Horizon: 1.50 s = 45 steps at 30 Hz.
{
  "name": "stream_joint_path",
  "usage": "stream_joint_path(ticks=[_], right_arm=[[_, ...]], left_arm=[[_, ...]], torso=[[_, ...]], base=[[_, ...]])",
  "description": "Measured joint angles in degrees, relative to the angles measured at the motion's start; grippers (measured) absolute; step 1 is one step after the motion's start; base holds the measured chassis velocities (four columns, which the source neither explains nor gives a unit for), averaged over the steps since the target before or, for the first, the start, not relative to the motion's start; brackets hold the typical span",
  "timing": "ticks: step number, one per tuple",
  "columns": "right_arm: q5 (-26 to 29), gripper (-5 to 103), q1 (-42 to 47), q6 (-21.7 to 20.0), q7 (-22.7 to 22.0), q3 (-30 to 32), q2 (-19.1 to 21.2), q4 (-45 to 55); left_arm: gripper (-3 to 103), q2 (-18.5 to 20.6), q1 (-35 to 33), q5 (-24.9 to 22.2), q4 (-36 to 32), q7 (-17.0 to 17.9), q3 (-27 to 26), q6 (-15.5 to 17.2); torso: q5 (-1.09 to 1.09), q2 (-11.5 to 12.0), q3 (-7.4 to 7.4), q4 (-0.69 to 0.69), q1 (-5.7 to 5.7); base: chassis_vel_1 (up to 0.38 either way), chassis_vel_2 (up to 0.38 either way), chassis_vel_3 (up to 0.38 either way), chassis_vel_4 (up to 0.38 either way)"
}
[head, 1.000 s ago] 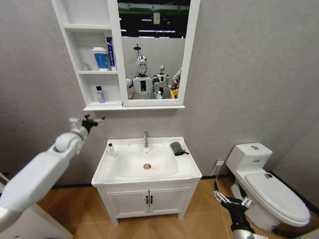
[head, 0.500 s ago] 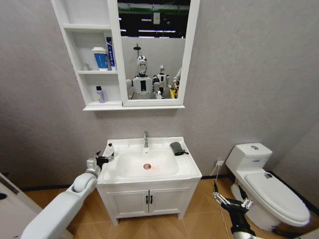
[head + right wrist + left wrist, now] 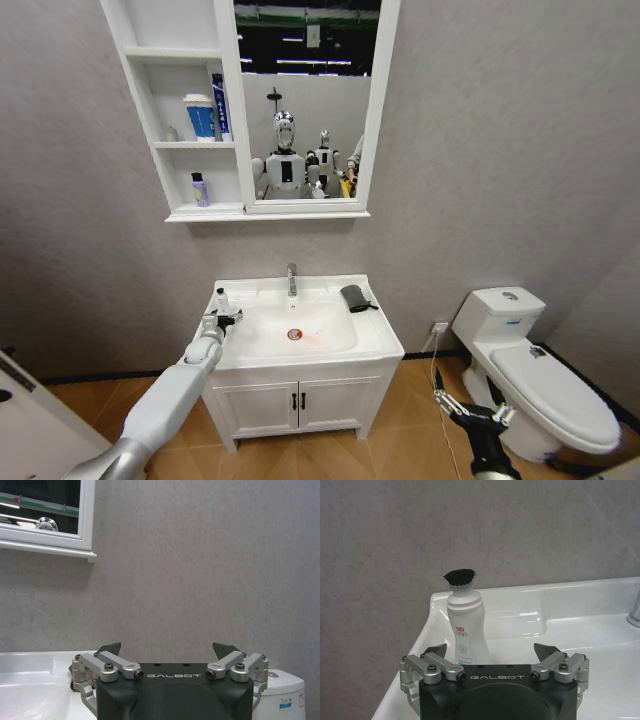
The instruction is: Move facial cleanser and shampoo from washbasin to cabinet, then wipe washbasin with towel.
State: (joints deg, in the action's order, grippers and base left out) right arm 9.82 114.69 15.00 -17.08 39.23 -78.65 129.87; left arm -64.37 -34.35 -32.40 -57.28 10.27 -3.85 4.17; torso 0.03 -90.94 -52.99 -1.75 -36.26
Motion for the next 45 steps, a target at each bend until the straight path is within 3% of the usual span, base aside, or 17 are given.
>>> stream_joint_path(ticks=[4,12,19,23,24,26,27,28,32,36,37,38,40,41,43,44,45], right_arm=[[0.10,100,-0.02,0.17,0.00,0.11,-0.20,-0.14],[0.66,100,-0.08,1.42,0.72,0.05,-0.49,-0.64],[0.70,100,-0.31,1.52,0.91,-0.02,-0.40,-0.80],[0.79,100,-0.35,1.77,0.91,-0.03,-0.41,-0.80],[0.85,100,-0.34,1.93,0.93,-0.03,-0.45,-0.77],[0.90,100,-0.31,2.05,0.95,-0.03,-0.47,-0.74],[0.96,100,-0.19,2.19,1.00,0.02,-0.47,-0.71],[0.98,100,-0.12,2.27,1.02,0.07,-0.47,-0.69],[1.04,100,-0.09,2.31,1.01,0.14,-0.42,-0.60],[1.08,100,-0.45,2.31,1.01,-0.18,-0.35,-0.50],[1.07,100,-0.56,2.26,1.01,-0.34,-0.37,-0.41],[1.07,100,-0.56,2.26,1.01,-0.34,-0.37,-0.41],[0.98,100,-0.73,2.18,1.04,-0.47,-0.34,-0.33],[0.98,100,-0.73,2.18,1.04,-0.47,-0.34,-0.33],[0.95,100,-1.00,1.93,1.06,-0.54,-0.10,-0.32],[0.95,100,-1.00,1.93,1.06,-0.54,-0.10,-0.32],[0.94,100,-1.21,1.76,1.07,-0.63,0.04,-0.31]], left_arm=[[98,-2.13,2.45,2.57,6.19,-0.41,-1.08,-2.45],[96,-3.99,5.21,4.24,11.77,-1.62,-1.86,-3.74],[66,-4.50,6.31,4.83,12.41,-3.89,-1.84,-4.29],[60,-4.46,5.98,5.08,12.03,-3.89,-1.79,-4.40],[49,-4.44,5.80,5.45,12.03,-3.88,-1.81,-4.69],[49,-4.42,5.72,5.63,12.03,-3.88,-1.87,-4.88],[38,-4.37,5.62,5.75,11.95,-3.80,-2.01,-5.07],[34,-4.26,5.56,5.74,11.65,-3.52,-2.03,-5.09],[31,-3.60,5.27,5.34,10.31,-2.43,-2.01,-4.86],[29,0.87,2.98,5.27,1.89,-1.46,-1.28,-3.89],[29,3.36,1.52,5.03,-3.43,-0.99,-0.84,-2.41],[29,3.36,1.52,5.03,-3.43,-0.99,-0.84,-2.41],[29,8.36,-0.72,3.85,-13.60,0.57,-0.54,0.51],[29,8.36,-0.72,3.85,-13.60,0.57,-0.54,0.51],[29,15.28,-1.88,-0.14,-25.61,2.21,-0.70,3.56],[29,15.28,-1.88,-0.14,-25.61,2.21,-0.70,3.56],[29,18.42,-1.78,-2.47,-30.05,3.07,-0.83,5.02]], torso=[[0.00,0.00,0.00,0.01,0.00],[0.01,0.00,0.00,0.01,0.00],[0.01,0.00,0.00,0.02,0.00],[0.00,0.00,0.01,0.01,0.01],[0.01,0.00,0.00,0.01,0.01],[0.01,0.00,0.00,0.01,0.01],[0.01,0.00,0.00,0.01,0.01],[0.02,0.00,0.00,0.01,0.01],[0.02,0.00,0.00,0.00,0.01],[0.03,0.00,0.00,0.02,0.01],[0.01,0.00,0.01,0.02,0.01],[0.01,0.00,0.01,0.02,0.01],[0.05,0.00,0.00,0.01,0.01],[0.05,0.00,0.00,0.01,0.01],[-0.01,-0.01,0.02,0.01,0.02],[-0.01,-0.01,0.02,0.01,0.02],[0.01,0.00,0.02,0.02,0.02]], base=[[0.000,0.000,0.000,0.000],[0.000,0.000,0.000,0.000],[0.000,0.000,0.000,0.000],[0.000,0.000,0.000,0.000],[0.000,0.000,0.000,0.000],[0.000,0.000,0.000,0.000],[0.000,0.000,0.000,0.000],[0.000,0.000,0.000,0.000],[0.000,0.000,0.000,0.000],[0.000,0.000,0.000,0.000],[0.000,0.000,0.000,0.000],[0.000,0.000,0.000,0.000],[0.000,0.000,0.000,0.000],[0.000,0.000,0.000,0.000],[0.000,0.000,0.000,0.000],[0.000,0.000,0.000,0.000],[0.000,0.000,0.000,0.000]])
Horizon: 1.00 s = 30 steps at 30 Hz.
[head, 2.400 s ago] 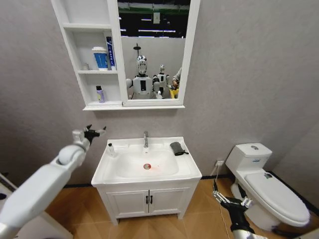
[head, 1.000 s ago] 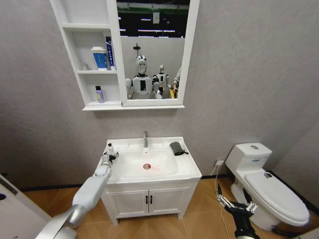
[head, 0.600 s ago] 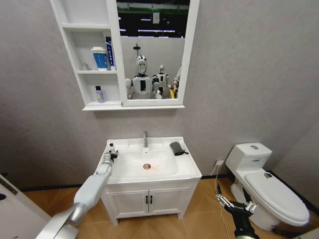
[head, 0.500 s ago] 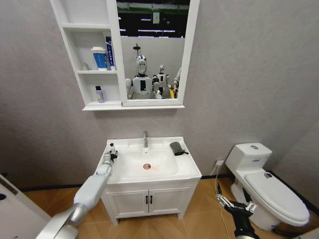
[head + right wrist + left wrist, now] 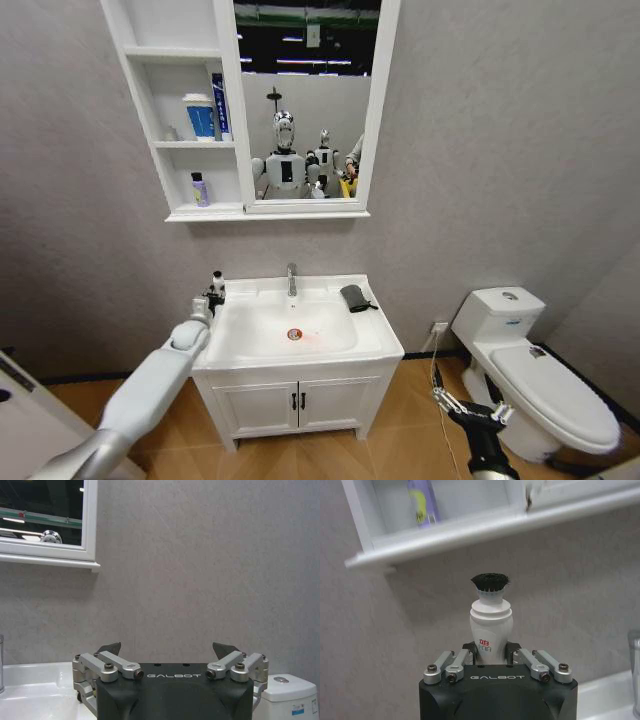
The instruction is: Move facial cleanser and shampoo from washbasin to cabinet, then wipe washbasin with towel.
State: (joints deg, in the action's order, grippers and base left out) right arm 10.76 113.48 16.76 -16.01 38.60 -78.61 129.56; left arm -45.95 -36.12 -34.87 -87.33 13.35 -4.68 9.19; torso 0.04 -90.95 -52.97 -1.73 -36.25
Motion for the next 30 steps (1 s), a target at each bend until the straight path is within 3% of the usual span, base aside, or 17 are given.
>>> stream_joint_path(ticks=[1,2,3,4,6,7,8,9,10,12,13,14,16,17,21,24,30], right_arm=[[0.00,100,-0.21,-0.22,0.00,-0.16,0.07,0.17],[0.00,100,-0.21,-0.22,0.00,-0.16,0.07,0.17],[-0.03,100,-0.37,-0.38,0.00,-0.34,0.10,0.41],[-0.03,100,-0.37,-0.38,0.00,-0.34,0.10,0.41],[-0.33,100,-0.37,-0.45,0.02,-0.55,0.06,0.77],[-0.33,100,-0.37,-0.45,0.02,-0.55,0.06,0.77],[-0.40,100,-0.29,-0.45,0.02,-0.57,0.02,0.94],[-0.47,100,-0.14,-0.46,0.02,-0.54,-0.02,1.20],[-0.47,100,-0.14,-0.46,0.02,-0.54,-0.02,1.20],[-0.71,100,0.04,-0.46,0.01,-0.36,-0.16,1.37],[-0.71,100,0.04,-0.46,0.01,-0.36,-0.16,1.37],[-1.00,100,0.27,-0.38,0.00,-0.23,-0.20,1.37],[-1.24,100,0.78,0.07,0.08,0.06,-0.16,1.37],[-1.24,100,0.78,0.07,0.08,0.06,-0.16,1.37],[-0.76,100,1.27,0.50,0.34,0.78,-0.10,1.62],[-0.48,100,1.20,0.72,0.45,0.94,-0.01,1.49],[-0.17,100,0.20,1.44,0.85,0.44,-0.13,0.11]], left_arm=[[29,3.23,0.83,-3.22,-4.55,0.98,-0.08,1.67],[29,3.23,0.83,-3.22,-4.55,0.98,-0.08,1.67],[29,5.86,2.41,-6.58,-8.74,2.33,0.00,3.46],[29,5.86,2.41,-6.58,-8.74,2.33,0.00,3.46],[29,9.17,7.36,-12.36,-15.62,5.07,0.88,7.58],[29,9.17,7.36,-12.36,-15.62,5.07,0.88,7.58],[29,10.34,10.23,-15.46,-18.05,6.21,1.48,10.11],[29,11.77,15.76,-21.40,-20.59,8.06,3.15,14.73],[29,11.77,15.76,-21.40,-20.59,8.06,3.15,14.73],[29,12.19,23.72,-31.13,-20.96,10.53,6.38,20.49],[29,12.19,23.72,-31.13,-20.96,10.53,6.38,20.49],[29,11.74,28.72,-35.65,-19.43,11.69,8.41,23.71],[29,10.51,36.02,-40.15,-15.31,12.40,12.36,26.83],[29,10.51,36.02,-40.15,-15.31,12.40,12.36,26.83],[29,7.53,47.10,-45.40,-6.31,13.26,20.48,29.74],[29,6.21,50.32,-45.73,-3.30,13.20,23.27,30.11],[29,-0.65,57.34,-44.20,7.77,13.83,29.10,29.92]], torso=[[0.00,0.00,0.00,0.01,0.00],[0.00,0.00,0.00,0.01,0.00],[-0.01,0.00,0.00,0.02,0.00],[-0.01,0.00,0.00,0.02,0.00],[0.00,0.00,0.00,0.00,0.00],[0.00,0.00,0.00,0.00,0.00],[-0.02,0.00,0.00,-0.02,0.00],[-0.03,0.00,0.00,-0.01,0.00],[-0.03,0.00,0.00,-0.01,0.00],[-0.01,0.00,0.00,-0.01,0.00],[-0.01,0.00,0.00,-0.01,0.00],[0.00,0.00,-0.01,-0.01,0.00],[-0.02,0.00,-0.01,-0.01,0.00],[-0.02,0.00,-0.01,-0.01,0.00],[-0.02,0.00,-0.01,-0.02,-0.01],[0.01,0.00,-0.02,-0.01,-0.01],[-0.02,0.00,-0.02,-0.01,-0.01]], base=[[0.000,0.000,0.000,0.000],[0.000,0.000,0.000,0.000],[0.000,0.000,0.000,0.000],[0.000,0.000,0.000,0.000],[0.000,0.000,0.000,0.000],[0.000,0.000,0.000,0.000],[0.000,0.000,0.000,0.000],[0.000,0.000,0.000,0.000],[0.000,0.000,0.000,0.000],[0.000,0.000,0.000,0.000],[0.000,0.000,0.000,0.000],[0.000,0.000,0.000,0.000],[0.000,0.000,0.000,0.000],[0.000,0.000,0.000,0.000],[0.000,0.000,0.000,0.000],[0.000,0.000,0.000,0.000],[0.000,0.000,0.000,0.000]])
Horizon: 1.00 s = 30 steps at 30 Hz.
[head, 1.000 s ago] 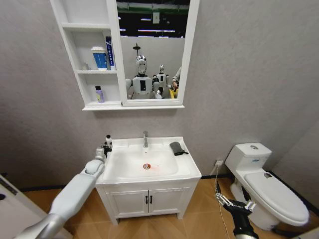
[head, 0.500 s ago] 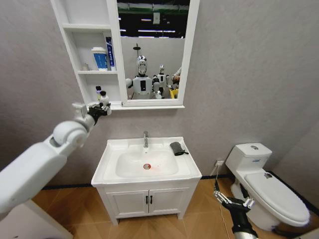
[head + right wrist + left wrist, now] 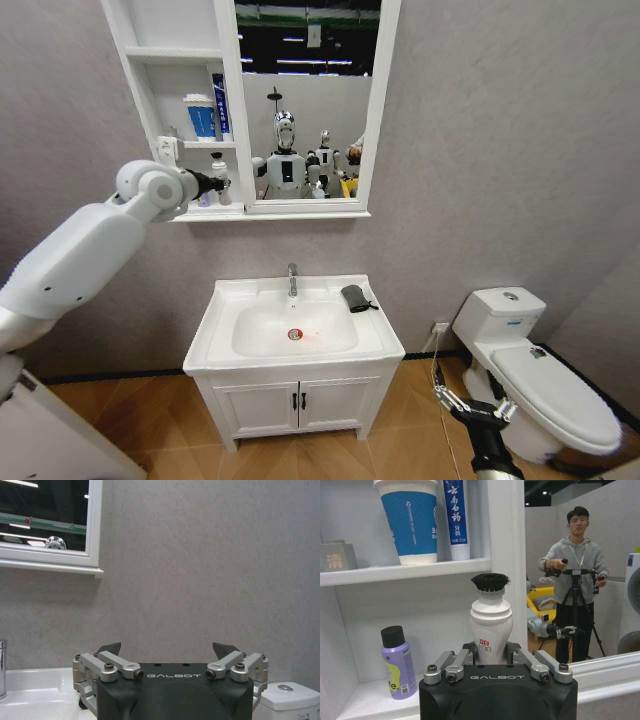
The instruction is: Move facial cleanser and shampoo from washbasin to cabinet, then wipe washbasin with towel.
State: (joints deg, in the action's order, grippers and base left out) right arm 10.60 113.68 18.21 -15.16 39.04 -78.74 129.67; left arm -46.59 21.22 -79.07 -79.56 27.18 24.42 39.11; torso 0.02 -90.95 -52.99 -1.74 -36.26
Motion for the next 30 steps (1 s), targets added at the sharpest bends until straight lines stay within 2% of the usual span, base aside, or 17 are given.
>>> stream_joint_path(ticks=[3,6,9,16,21,25,30], right_arm=[[0.21,100,-0.24,0.05,0.08,-0.11,-0.02,-0.36],[1.12,100,-0.89,0.13,0.20,0.18,0.28,-1.08],[1.64,100,-0.97,0.21,0.20,0.43,0.19,-1.30],[1.90,100,-0.30,0.94,0.50,0.98,-0.03,-1.78],[2.38,100,-0.39,0.96,0.54,1.60,-0.02,-1.80],[2.60,100,-0.13,1.13,0.62,1.97,-0.23,-1.84],[2.68,100,0.59,1.81,0.93,2.48,-0.43,-2.08]], left_arm=[[29,-1.86,0.88,0.86,3.35,0.23,0.84,-0.30],[29,-7.23,2.25,3.76,12.79,0.38,1.70,-1.34],[29,-9.23,2.43,5.99,16.82,-0.37,1.70,-2.28],[29,-12.57,3.32,9.35,23.68,-2.54,1.22,-3.52],[29,-13.75,3.39,11.22,26.14,-3.53,1.13,-3.90],[29,-15.15,2.75,14.73,29.56,-4.78,1.12,-5.42],[29,-16.42,2.37,15.74,32.29,-5.46,0.40,-6.00]], torso=[[0.00,0.00,0.00,0.00,0.00],[0.00,0.00,-0.01,-0.01,-0.01],[0.01,0.01,0.00,0.00,-0.01],[0.01,0.00,0.01,0.00,0.00],[0.01,0.00,0.00,0.00,0.00],[0.02,0.00,0.00,0.00,0.00],[0.00,0.00,0.00,0.00,0.00]], base=[[0.000,0.000,0.000,0.000],[0.000,0.000,0.000,0.000],[0.000,0.000,0.000,0.000],[0.000,0.000,0.000,0.000],[0.000,0.000,0.000,0.000],[0.000,0.000,0.000,0.000],[0.000,0.000,0.000,0.000]])
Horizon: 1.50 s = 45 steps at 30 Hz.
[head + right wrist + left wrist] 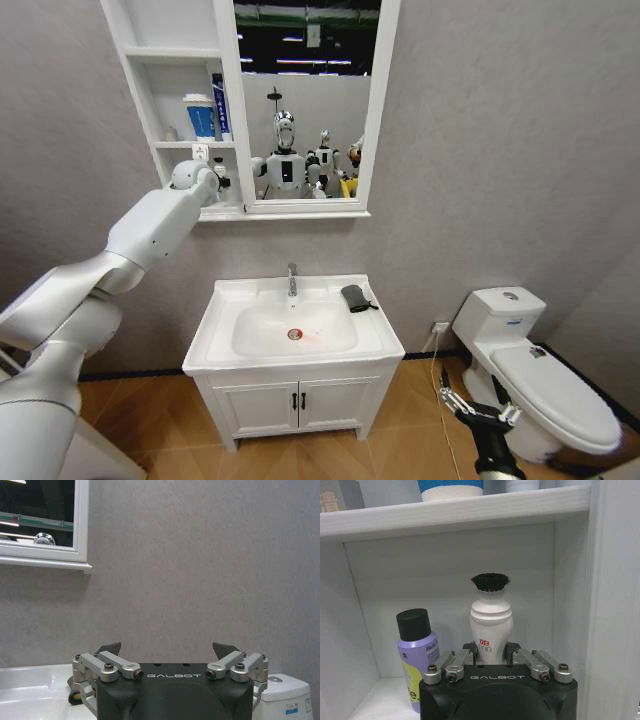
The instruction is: Move facial cleanser and shampoo from washbasin to cabinet, then wipe washbasin with towel.
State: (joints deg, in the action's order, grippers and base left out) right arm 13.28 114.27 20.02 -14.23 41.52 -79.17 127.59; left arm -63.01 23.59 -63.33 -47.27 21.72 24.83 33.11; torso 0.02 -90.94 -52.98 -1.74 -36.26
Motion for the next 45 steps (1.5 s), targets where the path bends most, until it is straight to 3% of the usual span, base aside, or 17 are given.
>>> stream_joint_path(ticks=[14,17,19,21,27,29,31,33,34,36,37,38,39,41,42,44,45], right_arm=[[1.33,100,0.56,0.69,0.48,2.07,0.30,-0.71],[1.42,100,0.76,0.94,0.63,2.24,0.28,-0.88],[1.61,100,0.76,0.97,0.64,2.39,0.28,-0.88],[1.63,100,0.77,0.97,0.64,2.44,0.28,-0.88],[1.82,100,1.21,1.20,0.65,2.75,0.16,-0.88],[2.39,100,1.47,1.40,0.65,2.90,-0.13,-1.02],[2.74,100,1.61,1.42,0.64,2.93,-0.22,-1.02],[4.56,100,2.15,1.50,0.98,3.18,-0.38,-1.02],[4.56,100,2.15,1.50,0.98,3.18,-0.38,-1.02],[7.31,103,2.23,1.51,1.16,3.23,-0.48,-1.00],[7.31,103,2.23,1.51,1.16,3.23,-0.48,-1.00],[8.10,99,1.95,1.51,1.16,3.23,-0.37,-0.99],[8.10,99,1.95,1.51,1.16,3.23,-0.37,-0.99],[8.13,98,1.47,1.53,1.17,3.06,-0.05,-1.09],[8.13,98,1.47,1.53,1.17,3.06,-0.05,-1.09],[7.70,100,1.12,1.26,0.98,2.38,0.05,-0.97],[7.70,100,1.12,1.26,0.98,2.38,0.05,-0.97]], left_arm=[[26,-1.12,-0.71,0.41,1.23,-0.86,-1.05,0.06],[37,-1.11,-0.78,0.30,1.21,-0.87,-1.20,0.37],[53,-1.03,-1.17,0.06,0.76,-0.77,-1.72,0.54],[53,-0.95,-1.60,-0.06,0.24,-0.44,-2.20,0.69],[75,1.38,-4.66,-1.34,-5.75,1.33,-3.43,1.41],[85,5.45,-8.94,-3.81,-14.37,2.46,-4.21,0.62],[91,7.13,-10.58,-4.59,-17.36,2.52,-4.63,0.33],[98,14.10,-17.54,-5.95,-29.64,1.83,-7.28,-1.01],[98,14.10,-17.54,-5.95,-29.64,1.83,-7.28,-1.01],[100,20.78,-26.85,-3.34,-39.49,0.25,-12.91,-3.40],[100,20.78,-26.85,-3.34,-39.49,0.25,-12.91,-3.40],[100,25.31,-35.05,-2.38,-45.62,-0.08,-18.52,-4.09],[100,25.31,-35.05,-2.38,-45.62,-0.08,-18.52,-4.09],[100,30.04,-46.18,-1.21,-52.64,-0.31,-25.94,-5.48],[100,30.04,-46.18,-1.21,-52.64,-0.31,-25.94,-5.48],[100,33.60,-57.79,1.09,-59.17,-0.44,-32.82,-8.06],[100,33.60,-57.79,1.09,-59.17,-0.44,-32.82,-8.06]], torso=[[0.00,0.00,0.01,0.00,0.01],[0.02,0.00,0.00,0.00,0.00],[0.01,0.00,0.00,0.00,0.00],[0.01,0.00,0.00,0.00,0.00],[0.01,0.00,0.00,0.00,0.00],[0.00,0.00,0.00,-0.01,0.00],[0.00,0.00,0.00,0.00,0.00],[0.04,0.00,0.00,-0.01,-0.01],[0.04,0.00,0.00,-0.01,-0.01],[0.01,-0.01,0.01,-0.02,0.01],[0.01,-0.01,0.01,-0.02,0.01],[0.07,-0.01,0.01,0.03,0.01],[0.07,-0.01,0.01,0.03,0.01],[-0.01,-0.02,0.01,0.03,0.02],[-0.01,-0.02,0.01,0.03,0.02],[0.07,-0.01,0.01,0.02,0.02],[0.07,-0.01,0.01,0.02,0.02]], base=[[0.000,0.000,0.000,0.000],[0.000,0.000,0.000,0.000],[0.000,0.000,0.000,0.000],[0.000,0.000,0.000,0.000],[0.000,0.000,0.000,0.000],[0.000,0.000,0.000,0.000],[0.000,0.000,0.000,0.000],[0.000,0.000,0.000,0.000],[0.000,0.000,0.000,0.000],[0.000,0.000,0.000,0.000],[0.000,0.000,0.000,0.000],[0.000,0.000,0.000,0.000],[0.000,0.000,0.000,0.000],[0.000,0.000,0.000,0.000],[0.000,0.000,0.000,0.000],[0.000,0.000,0.000,0.000],[0.000,0.000,0.000,0.000]])
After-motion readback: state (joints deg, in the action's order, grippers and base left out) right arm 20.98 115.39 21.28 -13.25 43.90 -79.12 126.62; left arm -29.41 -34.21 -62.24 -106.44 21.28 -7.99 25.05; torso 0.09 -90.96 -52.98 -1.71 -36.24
